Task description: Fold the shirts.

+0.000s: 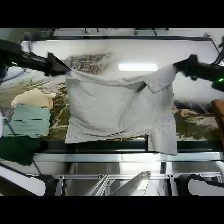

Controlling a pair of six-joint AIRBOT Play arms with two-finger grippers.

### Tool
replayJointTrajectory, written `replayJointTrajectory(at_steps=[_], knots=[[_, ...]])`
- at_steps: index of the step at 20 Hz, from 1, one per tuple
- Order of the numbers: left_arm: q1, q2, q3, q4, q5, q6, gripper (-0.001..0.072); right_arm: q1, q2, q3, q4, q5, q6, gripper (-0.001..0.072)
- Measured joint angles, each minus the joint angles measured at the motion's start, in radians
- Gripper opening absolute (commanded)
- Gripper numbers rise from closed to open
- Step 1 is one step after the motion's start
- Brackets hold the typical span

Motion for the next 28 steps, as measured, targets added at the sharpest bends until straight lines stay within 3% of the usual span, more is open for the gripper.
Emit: replayJointTrajectory(at_steps=[1,5,10,13,18,25,26,27,28], knots=[[-0.005,-0.050,0.002,0.001,-0.010,0.007,0.0296,0.000,-0.047,0.005,-0.002,-0.017,0.000,0.0434],[0.034,-0.153,0.065,0.004,0.000,0.021,0.0296,-0.080,-0.135,0.028,-0.014,0.042,0.000,0.0435],[0.130,-0.119,0.056,0.006,0.139,-0.026,0.0296,-0.258,-0.072,-0.011,-0.156,0.266,0.067,0.0433],[0.174,0.005,-0.148,0.009,0.162,-0.006,0.0296,-0.332,0.017,-0.148,-0.321,0.328,0.143,0.0433],[0.257,0.267,-0.565,0.016,0.146,0.072,0.0296,-0.388,0.124,-0.420,-0.495,0.318,0.214,0.0433],[0.405,0.563,-0.979,0.070,0.044,0.111,0.0296,-0.393,0.151,-0.631,-0.462,0.320,0.132,0.0431],[0.418,0.598,-1.022,0.099,0.018,0.110,0.0297,-0.388,0.151,-0.648,-0.437,0.318,0.104,0.0408],[0.426,0.629,-1.061,0.130,-0.008,0.099,0.0297,-0.380,0.150,-0.662,-0.409,0.309,0.075,0.0223],[0.430,0.656,-1.094,0.153,-0.035,0.092,0.0338,-0.369,0.147,-0.672,-0.388,0.290,0.050,0.0090]])
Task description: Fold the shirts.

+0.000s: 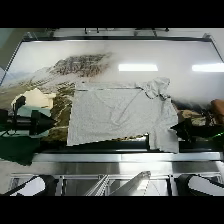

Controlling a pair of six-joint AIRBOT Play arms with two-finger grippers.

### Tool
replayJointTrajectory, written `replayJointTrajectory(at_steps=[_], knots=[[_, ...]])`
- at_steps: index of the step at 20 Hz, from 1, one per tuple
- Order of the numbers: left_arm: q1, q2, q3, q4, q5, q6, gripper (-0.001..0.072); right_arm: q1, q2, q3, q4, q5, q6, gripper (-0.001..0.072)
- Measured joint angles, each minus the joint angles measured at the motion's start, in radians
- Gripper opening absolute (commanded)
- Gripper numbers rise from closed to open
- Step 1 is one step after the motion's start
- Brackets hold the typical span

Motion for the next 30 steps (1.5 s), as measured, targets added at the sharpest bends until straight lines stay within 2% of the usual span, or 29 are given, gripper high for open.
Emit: replayJointTrajectory(at_steps=[1,4,5,6,13,14,15,16,17,18,22,25,27,30], knots=[[0.000,0.025,-0.032,0.023,-0.029,-0.007,0.0338,0.011,-0.004,-0.008,0.030,-0.013,-0.023,0.0015],[-0.017,0.063,-0.097,0.066,-0.083,-0.015,0.0339,0.035,-0.006,-0.017,0.127,-0.023,-0.071,0.0014],[-0.026,0.062,-0.108,0.074,-0.094,-0.018,0.0464,0.040,-0.006,-0.018,0.149,-0.021,-0.080,0.0014],[-0.037,0.052,-0.117,0.080,-0.104,-0.019,0.0720,0.043,-0.006,-0.019,0.164,-0.016,-0.090,0.0014],[-0.138,-0.125,-0.134,0.076,-0.166,-0.029,0.0714,0.050,-0.006,-0.021,0.212,-0.003,-0.116,0.0014],[-0.163,-0.155,-0.134,0.054,-0.164,-0.029,0.0651,0.050,-0.006,-0.021,0.214,-0.003,-0.116,0.0015],[-0.188,-0.180,-0.134,0.040,-0.166,-0.023,0.0623,0.050,-0.006,-0.021,0.217,-0.003,-0.116,0.0014],[-0.218,-0.207,-0.134,0.014,-0.174,-0.010,0.0453,0.050,-0.006,-0.021,0.219,-0.004,-0.117,0.0014],[-0.246,-0.229,-0.135,-0.011,-0.193,0.009,0.0117,0.050,-0.006,-0.021,0.219,-0.004,-0.120,0.0014],[-0.277,-0.253,-0.131,-0.029,-0.217,0.024,0.0010,0.050,-0.006,-0.021,0.219,-0.004,-0.121,0.0014],[-0.360,-0.292,-0.069,-0.088,-0.211,0.074,0.0011,0.045,0.002,-0.018,0.222,0.028,-0.123,0.0013],[-0.367,-0.230,0.026,-0.154,-0.098,0.084,0.0012,0.010,0.055,0.006,0.281,0.150,-0.146,0.0013],[-0.344,-0.140,0.121,-0.245,-0.010,0.104,0.0014,-0.037,0.133,0.040,0.421,0.283,-0.189,0.0013],[-0.276,0.030,0.319,-0.418,0.135,0.169,0.0015,-0.130,0.307,0.133,0.779,0.473,-0.271,0.0013]])
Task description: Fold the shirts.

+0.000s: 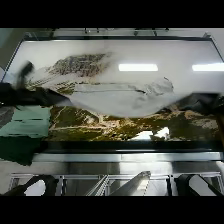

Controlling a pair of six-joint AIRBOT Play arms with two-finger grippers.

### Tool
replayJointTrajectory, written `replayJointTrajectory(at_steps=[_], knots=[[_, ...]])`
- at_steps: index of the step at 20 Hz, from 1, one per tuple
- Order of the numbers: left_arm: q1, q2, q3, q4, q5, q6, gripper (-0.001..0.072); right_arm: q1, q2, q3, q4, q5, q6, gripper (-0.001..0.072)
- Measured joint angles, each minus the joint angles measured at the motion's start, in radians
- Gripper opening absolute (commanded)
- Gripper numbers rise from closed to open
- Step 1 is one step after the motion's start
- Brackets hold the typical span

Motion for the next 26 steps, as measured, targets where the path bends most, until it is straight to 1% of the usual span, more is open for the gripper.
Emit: replayJointTrajectory(at_steps=[2,3,5,7,9,10,11,13,16,19,22,26], knots=[[0.066,0.107,0.159,-0.080,0.070,0.029,0.0015,-0.067,0.127,0.081,0.224,0.059,-0.050,0.0014],[0.104,0.153,0.235,-0.104,0.092,0.036,0.0015,-0.106,0.195,0.132,0.325,0.066,-0.072,0.0014],[0.206,0.236,0.401,-0.142,0.120,0.047,0.0015,-0.161,0.283,0.239,0.471,0.055,-0.107,0.0014],[0.306,0.285,0.539,-0.161,0.129,0.050,0.0015,-0.188,0.315,0.360,0.578,0.024,-0.129,0.0014],[0.373,0.298,0.654,-0.174,0.133,0.044,0.0015,-0.203,0.311,0.483,0.617,-0.023,-0.140,0.0014],[0.381,0.287,0.699,-0.180,0.137,0.035,0.0015,-0.206,0.302,0.546,0.595,-0.054,-0.138,0.0014],[0.373,0.266,0.730,-0.181,0.140,0.021,0.0015,-0.203,0.292,0.594,0.537,-0.091,-0.120,0.0013],[0.316,0.203,0.753,-0.181,0.153,-0.007,0.0015,-0.150,0.269,0.647,0.356,-0.179,-0.078,0.0013],[0.198,0.078,0.711,-0.170,0.165,-0.027,0.0016,0.023,0.203,0.652,0.079,-0.321,-0.040,0.0013],[0.095,-0.085,0.622,-0.113,0.158,-0.026,0.0015,0.233,0.058,0.629,-0.155,-0.448,-0.026,0.0013],[0.042,-0.268,0.536,-0.026,0.109,-0.008,0.0015,0.381,-0.146,0.618,-0.272,-0.536,-0.017,0.0013],[0.021,-0.526,0.489,0.036,0.042,0.000,0.0014,0.468,-0.429,0.613,-0.297,-0.617,-0.015,0.0011]])
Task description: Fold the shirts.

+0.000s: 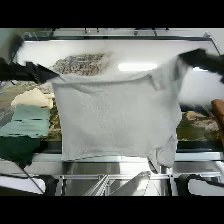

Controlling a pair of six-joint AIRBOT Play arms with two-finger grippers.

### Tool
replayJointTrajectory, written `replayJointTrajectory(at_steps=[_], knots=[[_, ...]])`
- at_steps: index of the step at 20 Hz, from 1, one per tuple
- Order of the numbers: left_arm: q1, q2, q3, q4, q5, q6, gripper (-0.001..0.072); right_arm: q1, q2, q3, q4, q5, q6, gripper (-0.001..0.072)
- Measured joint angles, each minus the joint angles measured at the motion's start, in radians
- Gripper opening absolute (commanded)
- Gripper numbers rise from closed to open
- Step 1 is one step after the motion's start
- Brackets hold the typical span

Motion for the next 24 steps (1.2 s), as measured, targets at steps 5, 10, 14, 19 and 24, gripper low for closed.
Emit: replayJointTrajectory(at_steps=[5,10,14,19,24], knots=[[-0.005,-0.228,0.122,0.019,-0.042,-0.008,0.0014,0.021,-0.162,0.000,0.021,-0.072,-0.010,0.0010],[-0.005,-0.311,0.238,0.043,-0.037,-0.037,0.0014,-0.005,-0.195,-0.004,-0.023,-0.023,-0.022,0.0010],[-0.003,-0.325,0.245,0.142,-0.029,-0.073,0.0014,-0.028,-0.200,-0.054,-0.123,0.024,0.005,0.0010],[0.003,-0.330,0.144,0.201,-0.042,-0.089,0.0013,-0.039,-0.202,-0.154,-0.164,0.011,-0.001,0.0010],[0.005,-0.330,0.056,0.216,-0.071,-0.076,0.0016,-0.041,-0.202,-0.209,-0.176,0.011,-0.003,0.0013]])
